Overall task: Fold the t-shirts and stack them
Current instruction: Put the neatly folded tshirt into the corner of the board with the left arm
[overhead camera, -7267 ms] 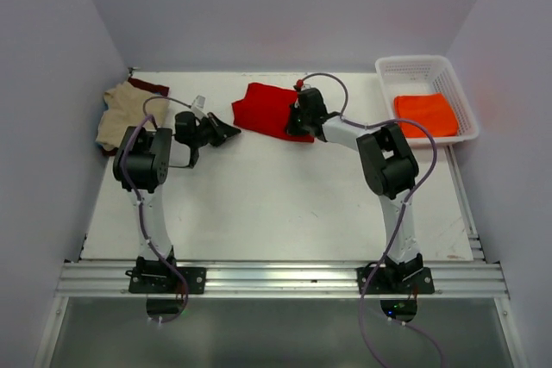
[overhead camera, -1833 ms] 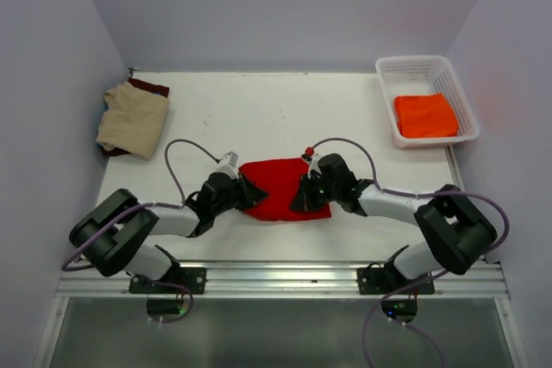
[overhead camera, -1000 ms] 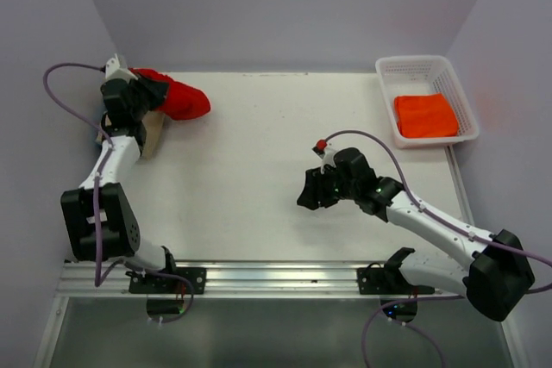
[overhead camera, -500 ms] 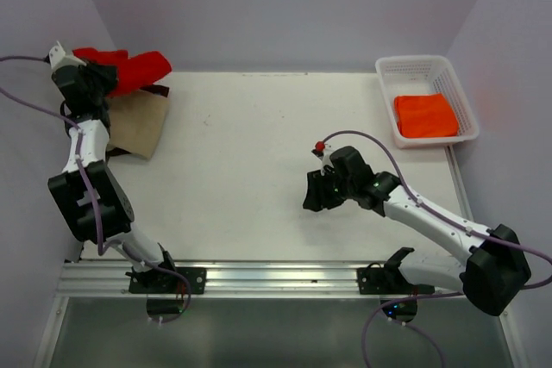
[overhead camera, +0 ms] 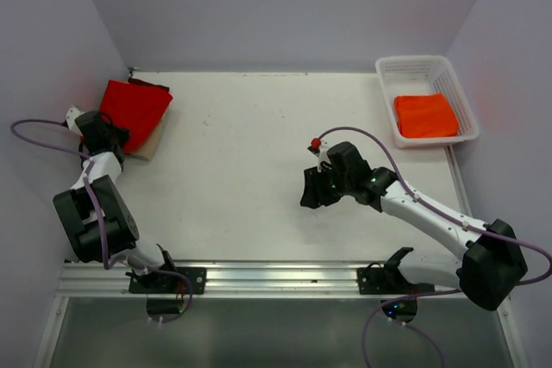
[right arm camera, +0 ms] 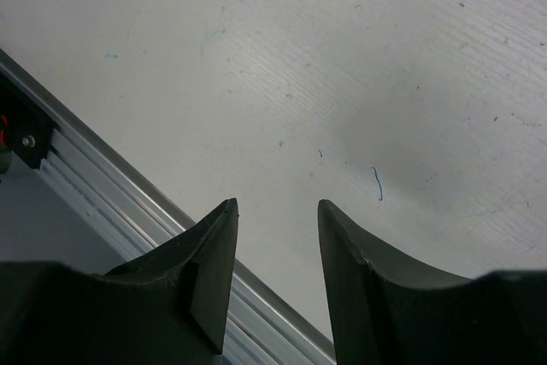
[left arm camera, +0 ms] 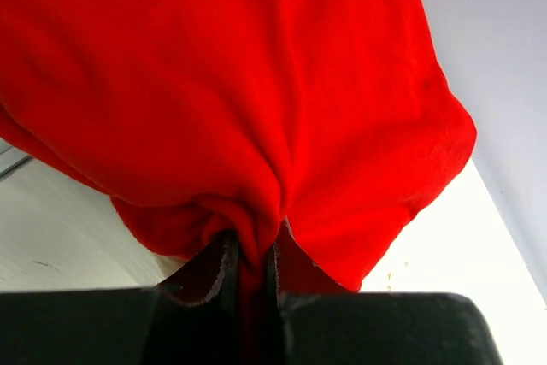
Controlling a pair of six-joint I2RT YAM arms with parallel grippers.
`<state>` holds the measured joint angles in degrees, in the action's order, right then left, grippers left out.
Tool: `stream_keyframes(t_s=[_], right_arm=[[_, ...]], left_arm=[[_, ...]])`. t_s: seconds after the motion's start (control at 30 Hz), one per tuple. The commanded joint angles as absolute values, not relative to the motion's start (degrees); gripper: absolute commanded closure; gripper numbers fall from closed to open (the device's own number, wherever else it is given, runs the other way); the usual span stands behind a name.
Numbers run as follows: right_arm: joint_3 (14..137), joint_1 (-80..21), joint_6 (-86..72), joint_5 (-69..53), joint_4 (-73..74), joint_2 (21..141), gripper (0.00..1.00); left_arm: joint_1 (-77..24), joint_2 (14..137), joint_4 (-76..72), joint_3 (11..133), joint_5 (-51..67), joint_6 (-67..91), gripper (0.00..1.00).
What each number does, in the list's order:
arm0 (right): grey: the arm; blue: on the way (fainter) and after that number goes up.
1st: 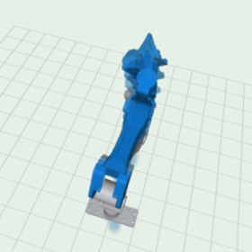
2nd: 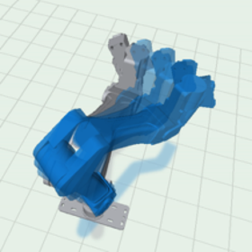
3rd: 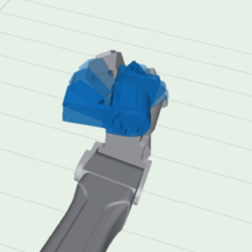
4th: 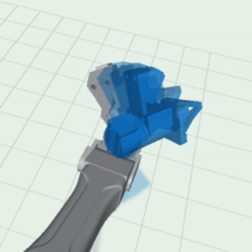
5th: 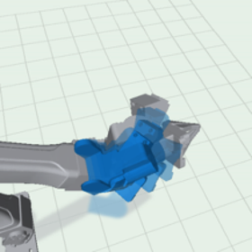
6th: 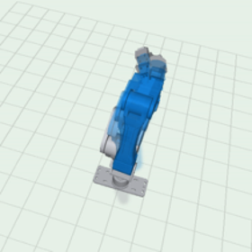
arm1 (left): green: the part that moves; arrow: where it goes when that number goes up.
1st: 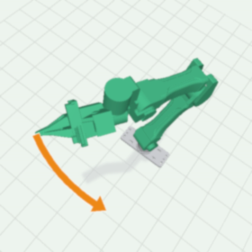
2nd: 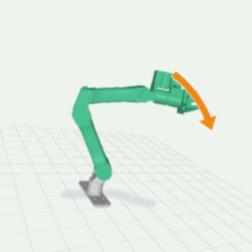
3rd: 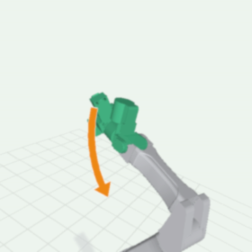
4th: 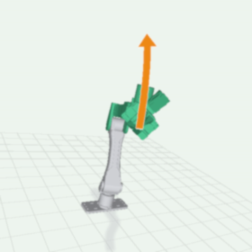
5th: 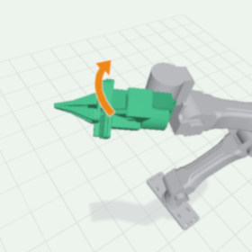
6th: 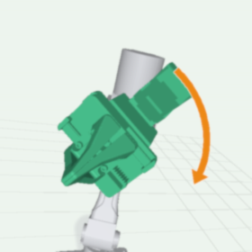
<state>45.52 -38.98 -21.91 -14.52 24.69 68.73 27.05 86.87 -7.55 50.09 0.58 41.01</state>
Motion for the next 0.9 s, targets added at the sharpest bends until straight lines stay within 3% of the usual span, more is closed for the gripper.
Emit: stream_keyframes(t_s=[0.0, 0.03, 0.1, 0.17, 0.2, 0.27, 0.4, 0.57, 0.73, 0.87], right_arm=[[44.56, -38.94, -21.71, -15.56, 23.12, 65.66, 0.53], [44.04, -38.94, -22.14, -15.56, 22.77, 65.31, 0.53], [42.98, -38.94, -22.24, -15.47, 22.76, 64.6, 0.53], [41.84, -38.85, -22.24, -15.38, 22.85, 64.08, 0.53], [41.49, -38.93, -22.24, -15.29, 22.85, 63.9, 0.53], [40.26, -38.94, -21.97, -14.59, 22.94, 63.11, 0.52], [39.29, -38.94, -22.15, -13.89, 22.32, 62.4, 0.52], [39.64, -39.02, -22.41, -14.76, 21.45, 63.37, 0.51], [39.46, -39.02, -23.2, -15.12, 21.01, 63.64, 0.51], [39.64, -38.94, -23.99, -15.2, 21.27, 62.23, 0.51]], left_arm=[[27.95, 87.36, -8.96, 51.33, 1.21, 44.38, 1.0], [28.21, 86.93, -10.18, 50.72, 2.71, 44.99, 1.0], [28.48, 85.44, -12.38, 49.14, 3.43, 47.45, 0.66], [28.48, 84.03, -13.01, 48.43, 4.13, 49.03, 0.39], [28.48, 81.94, -12.83, 48.08, 4.13, 49.48, 0.3], [28.48, 79.29, -11.0, 48.51, 4.66, 49.92, 0.0], [28.48, 65.36, -1.87, 48.35, 4.92, 51.24, 0.0], [28.39, 53.01, -2.97, 43.86, 7.02, 52.12, 0.0], [28.48, 62.36, -6.23, 48.42, 13.68, 50.98, 0.03], [28.48, 75.91, -16.66, 51.58, 15.9, 53.51, 0.29]])
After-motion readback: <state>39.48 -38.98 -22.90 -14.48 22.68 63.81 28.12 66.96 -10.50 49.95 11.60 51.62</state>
